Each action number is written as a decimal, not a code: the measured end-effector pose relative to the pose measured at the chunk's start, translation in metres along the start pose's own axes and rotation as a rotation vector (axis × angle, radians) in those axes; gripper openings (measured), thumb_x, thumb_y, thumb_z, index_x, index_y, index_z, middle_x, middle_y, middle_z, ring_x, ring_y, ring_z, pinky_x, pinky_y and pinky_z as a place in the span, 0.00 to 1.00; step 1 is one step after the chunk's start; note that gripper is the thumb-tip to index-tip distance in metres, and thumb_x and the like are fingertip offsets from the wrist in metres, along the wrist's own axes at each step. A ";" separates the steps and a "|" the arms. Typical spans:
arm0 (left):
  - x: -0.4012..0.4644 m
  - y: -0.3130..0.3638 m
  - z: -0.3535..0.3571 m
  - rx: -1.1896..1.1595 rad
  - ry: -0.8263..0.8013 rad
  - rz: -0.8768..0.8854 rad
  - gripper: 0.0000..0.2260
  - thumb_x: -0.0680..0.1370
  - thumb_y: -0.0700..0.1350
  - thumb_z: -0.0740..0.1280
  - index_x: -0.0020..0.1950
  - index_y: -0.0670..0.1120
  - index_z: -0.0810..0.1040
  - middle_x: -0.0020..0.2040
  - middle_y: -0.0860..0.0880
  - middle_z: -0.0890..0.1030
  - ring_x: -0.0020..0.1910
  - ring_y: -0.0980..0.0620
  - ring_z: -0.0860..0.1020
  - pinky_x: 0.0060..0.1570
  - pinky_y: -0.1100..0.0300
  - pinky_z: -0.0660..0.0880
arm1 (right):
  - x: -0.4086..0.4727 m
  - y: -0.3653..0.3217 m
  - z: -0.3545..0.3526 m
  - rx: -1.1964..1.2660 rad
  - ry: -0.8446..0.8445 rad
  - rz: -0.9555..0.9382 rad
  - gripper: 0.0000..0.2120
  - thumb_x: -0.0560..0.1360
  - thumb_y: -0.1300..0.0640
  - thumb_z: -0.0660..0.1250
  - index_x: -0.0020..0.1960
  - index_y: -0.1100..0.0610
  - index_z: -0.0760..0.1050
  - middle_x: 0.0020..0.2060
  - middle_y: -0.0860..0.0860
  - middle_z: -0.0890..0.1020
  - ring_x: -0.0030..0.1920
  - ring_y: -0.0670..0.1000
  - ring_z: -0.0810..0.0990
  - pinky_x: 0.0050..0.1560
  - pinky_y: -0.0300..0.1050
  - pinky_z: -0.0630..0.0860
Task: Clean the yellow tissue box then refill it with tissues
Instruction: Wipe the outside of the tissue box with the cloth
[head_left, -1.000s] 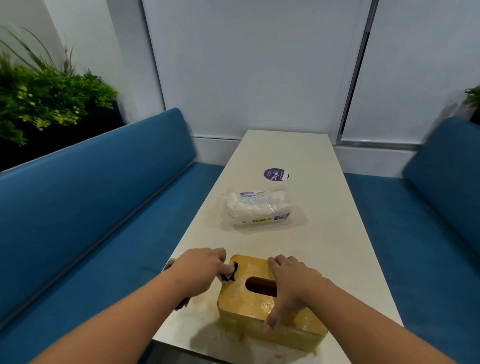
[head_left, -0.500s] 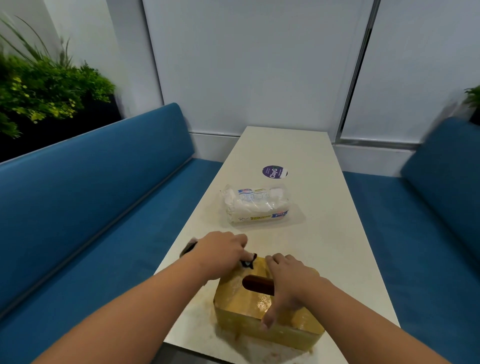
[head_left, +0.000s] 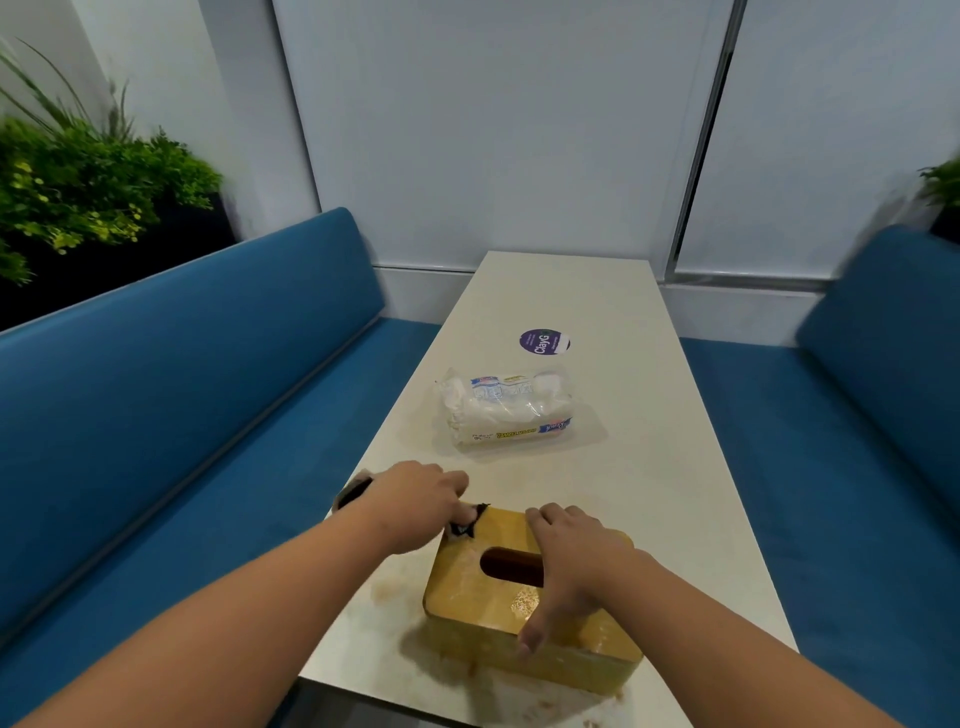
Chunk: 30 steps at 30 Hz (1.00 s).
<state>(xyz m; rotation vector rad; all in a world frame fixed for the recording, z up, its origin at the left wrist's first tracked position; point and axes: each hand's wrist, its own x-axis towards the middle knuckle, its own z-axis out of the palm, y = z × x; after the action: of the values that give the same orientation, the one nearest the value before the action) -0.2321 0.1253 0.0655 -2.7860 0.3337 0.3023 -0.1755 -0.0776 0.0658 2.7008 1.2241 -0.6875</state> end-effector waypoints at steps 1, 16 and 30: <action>-0.001 0.004 -0.001 -0.010 0.003 0.015 0.16 0.81 0.41 0.61 0.67 0.54 0.71 0.57 0.46 0.71 0.48 0.45 0.74 0.42 0.51 0.74 | 0.000 0.000 0.000 0.001 -0.001 -0.001 0.66 0.55 0.29 0.76 0.79 0.54 0.45 0.76 0.51 0.56 0.74 0.55 0.58 0.72 0.55 0.60; -0.011 -0.010 0.001 -0.484 -0.003 -0.227 0.18 0.78 0.38 0.63 0.63 0.56 0.78 0.54 0.53 0.77 0.50 0.51 0.76 0.44 0.60 0.74 | 0.001 0.000 0.000 0.004 -0.001 -0.001 0.66 0.55 0.29 0.76 0.79 0.55 0.45 0.76 0.51 0.57 0.74 0.56 0.58 0.72 0.56 0.60; -0.006 -0.007 0.020 -0.778 0.182 -0.470 0.08 0.77 0.46 0.69 0.55 0.54 0.83 0.50 0.56 0.83 0.48 0.55 0.78 0.47 0.63 0.76 | 0.002 0.000 0.002 0.002 -0.003 0.002 0.66 0.55 0.28 0.75 0.79 0.55 0.46 0.75 0.51 0.58 0.73 0.56 0.58 0.72 0.56 0.59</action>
<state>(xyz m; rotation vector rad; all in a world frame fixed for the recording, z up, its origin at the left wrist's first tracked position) -0.2391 0.1395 0.0503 -3.5262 -0.5182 0.0609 -0.1754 -0.0765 0.0634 2.7014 1.2201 -0.6918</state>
